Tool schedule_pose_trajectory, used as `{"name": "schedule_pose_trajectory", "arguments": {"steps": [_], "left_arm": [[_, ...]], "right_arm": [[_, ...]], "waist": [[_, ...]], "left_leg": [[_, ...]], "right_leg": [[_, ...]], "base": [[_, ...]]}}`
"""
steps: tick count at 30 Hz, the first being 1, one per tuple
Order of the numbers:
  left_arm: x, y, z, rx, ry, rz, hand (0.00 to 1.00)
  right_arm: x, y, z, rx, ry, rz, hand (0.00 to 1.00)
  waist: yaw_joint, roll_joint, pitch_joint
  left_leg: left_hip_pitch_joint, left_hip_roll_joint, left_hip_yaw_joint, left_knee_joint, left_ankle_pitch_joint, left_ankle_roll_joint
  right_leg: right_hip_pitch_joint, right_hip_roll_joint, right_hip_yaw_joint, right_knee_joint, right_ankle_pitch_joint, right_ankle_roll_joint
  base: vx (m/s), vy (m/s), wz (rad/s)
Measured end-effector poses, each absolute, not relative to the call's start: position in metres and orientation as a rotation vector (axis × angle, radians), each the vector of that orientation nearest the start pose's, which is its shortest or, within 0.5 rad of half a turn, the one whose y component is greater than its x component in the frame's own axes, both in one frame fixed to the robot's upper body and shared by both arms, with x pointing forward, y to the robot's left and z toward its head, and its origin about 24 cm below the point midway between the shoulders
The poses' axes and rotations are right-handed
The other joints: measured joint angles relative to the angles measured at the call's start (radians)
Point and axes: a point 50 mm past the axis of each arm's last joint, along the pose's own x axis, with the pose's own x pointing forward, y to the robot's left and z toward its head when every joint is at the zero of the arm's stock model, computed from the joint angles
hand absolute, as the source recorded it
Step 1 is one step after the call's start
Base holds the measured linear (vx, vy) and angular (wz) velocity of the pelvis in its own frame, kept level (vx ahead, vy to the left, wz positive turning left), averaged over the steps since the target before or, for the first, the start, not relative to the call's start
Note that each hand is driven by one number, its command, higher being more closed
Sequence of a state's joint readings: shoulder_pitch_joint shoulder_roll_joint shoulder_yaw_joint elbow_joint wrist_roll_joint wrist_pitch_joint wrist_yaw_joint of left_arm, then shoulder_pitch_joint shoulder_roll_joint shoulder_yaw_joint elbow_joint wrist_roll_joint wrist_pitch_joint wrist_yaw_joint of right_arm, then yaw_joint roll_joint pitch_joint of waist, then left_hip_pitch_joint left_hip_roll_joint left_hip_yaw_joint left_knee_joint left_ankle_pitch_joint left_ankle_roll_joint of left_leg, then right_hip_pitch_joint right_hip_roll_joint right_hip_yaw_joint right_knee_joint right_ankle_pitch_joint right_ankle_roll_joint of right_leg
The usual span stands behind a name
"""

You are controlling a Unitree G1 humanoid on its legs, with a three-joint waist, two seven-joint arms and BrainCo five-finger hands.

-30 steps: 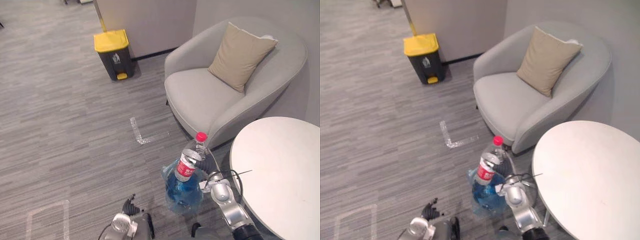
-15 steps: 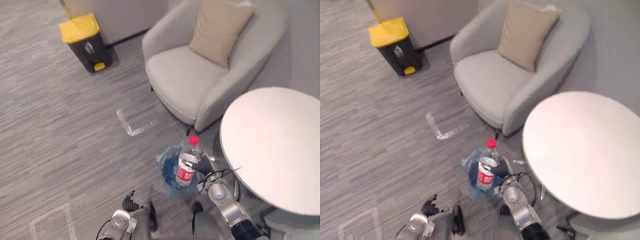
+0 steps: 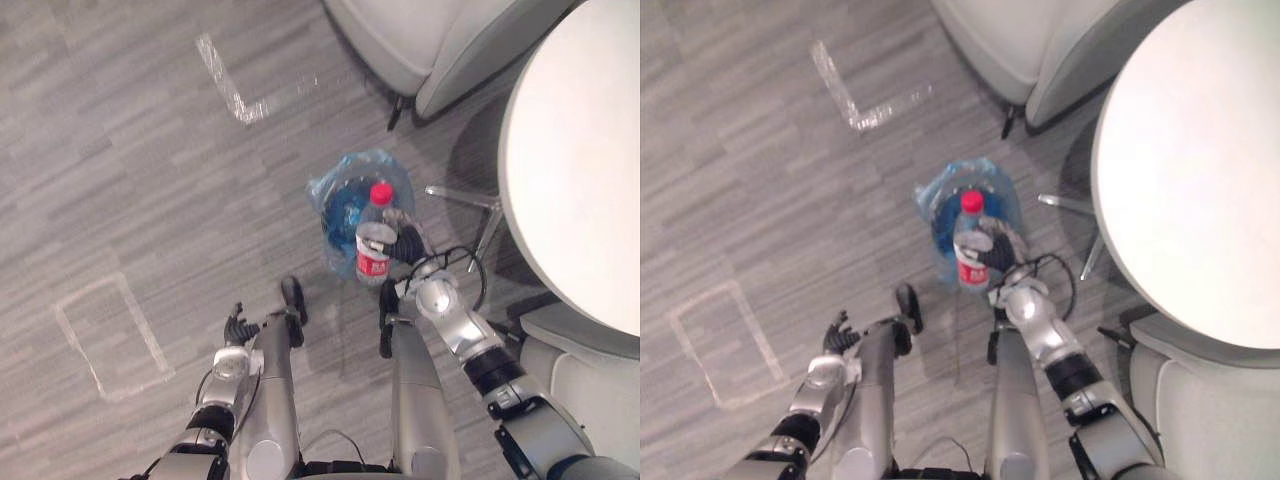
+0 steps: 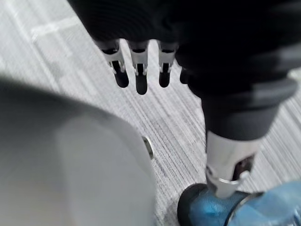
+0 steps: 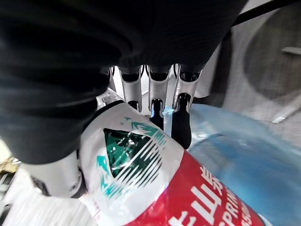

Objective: Gather rubbish on tea table into small bin, then transfer packed bag to large trash can.

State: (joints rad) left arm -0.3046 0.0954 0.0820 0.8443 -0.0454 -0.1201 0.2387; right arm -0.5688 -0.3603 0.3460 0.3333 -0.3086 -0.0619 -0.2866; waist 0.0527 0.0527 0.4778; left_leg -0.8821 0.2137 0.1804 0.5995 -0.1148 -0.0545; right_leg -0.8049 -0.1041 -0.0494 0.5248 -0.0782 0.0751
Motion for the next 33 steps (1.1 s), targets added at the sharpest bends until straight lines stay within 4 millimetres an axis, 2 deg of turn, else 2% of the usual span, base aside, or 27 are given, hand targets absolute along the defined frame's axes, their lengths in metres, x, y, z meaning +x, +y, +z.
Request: {"name": "schedule_pose_trajectory", "arguments": {"steps": [1,2,4,9,16,27,28,33], "left_arm": [[0.282,0.191,-0.043,0.058,0.376,0.305,0.00],[0.285,0.192,-0.038,0.044,0.358,0.313,0.00],[0.295,0.192,-0.024,0.005,0.298,0.342,0.00],[0.302,0.188,-0.012,-0.024,0.243,0.340,0.00],[0.303,0.183,-0.010,-0.043,0.233,0.331,0.00],[0.305,0.179,-0.008,-0.034,0.223,0.309,0.00],[0.306,0.179,-0.007,-0.033,0.218,0.309,0.00],[0.310,0.177,-0.001,-0.033,0.189,0.300,0.00]], "right_arm": [[0.347,-0.126,0.146,-0.736,-0.453,0.025,1.00],[0.349,-0.123,0.155,-0.733,-0.481,0.019,1.00],[0.355,-0.118,0.184,-0.718,-0.572,-0.015,1.00],[0.360,-0.121,0.216,-0.659,-0.648,-0.082,1.00],[0.365,-0.124,0.225,-0.634,-0.656,-0.127,1.00],[0.380,-0.148,0.208,-0.632,-0.507,-0.220,1.00],[0.381,-0.149,0.207,-0.628,-0.497,-0.224,0.00],[0.383,-0.149,0.194,-0.610,-0.449,-0.233,0.00]], "waist": [[0.007,-0.009,0.012],[0.008,-0.011,0.014],[0.016,-0.013,0.032],[0.037,-0.015,0.045],[0.044,-0.016,0.045],[0.032,-0.018,0.042],[0.033,-0.018,0.042],[0.030,-0.018,0.042]], "left_leg": [[-0.024,0.000,-0.003,-0.003,0.012,0.001],[-0.041,-0.001,-0.006,-0.003,0.016,0.003],[-0.084,-0.011,-0.026,-0.015,0.039,0.007],[-0.129,-0.033,-0.048,-0.039,0.073,0.009],[-0.131,-0.047,-0.057,-0.065,0.078,0.006],[-0.150,-0.066,-0.077,-0.071,0.084,0.005],[-0.153,-0.066,-0.077,-0.070,0.084,0.005],[-0.165,-0.063,-0.075,-0.054,0.083,0.006]], "right_leg": [[-0.025,-0.003,-0.006,0.011,0.005,-0.007],[-0.040,-0.006,-0.011,0.016,0.005,-0.007],[-0.078,-0.018,-0.036,0.038,0.002,-0.012],[-0.126,-0.040,-0.065,0.071,-0.025,-0.021],[-0.132,-0.056,-0.085,0.085,-0.049,-0.027],[-0.145,-0.071,-0.105,0.104,-0.069,-0.027],[-0.149,-0.072,-0.104,0.107,-0.069,-0.028],[-0.159,-0.070,-0.103,0.122,-0.074,-0.032]], "base": [[0.01,-0.007,0.21],[0.02,-0.005,0.21],[0.04,0.003,0.31],[0.05,-0.013,0.27],[0.05,-0.024,0.12],[0.03,-0.017,0.09],[0.00,0.000,0.00],[0.00,0.000,0.00]]}}
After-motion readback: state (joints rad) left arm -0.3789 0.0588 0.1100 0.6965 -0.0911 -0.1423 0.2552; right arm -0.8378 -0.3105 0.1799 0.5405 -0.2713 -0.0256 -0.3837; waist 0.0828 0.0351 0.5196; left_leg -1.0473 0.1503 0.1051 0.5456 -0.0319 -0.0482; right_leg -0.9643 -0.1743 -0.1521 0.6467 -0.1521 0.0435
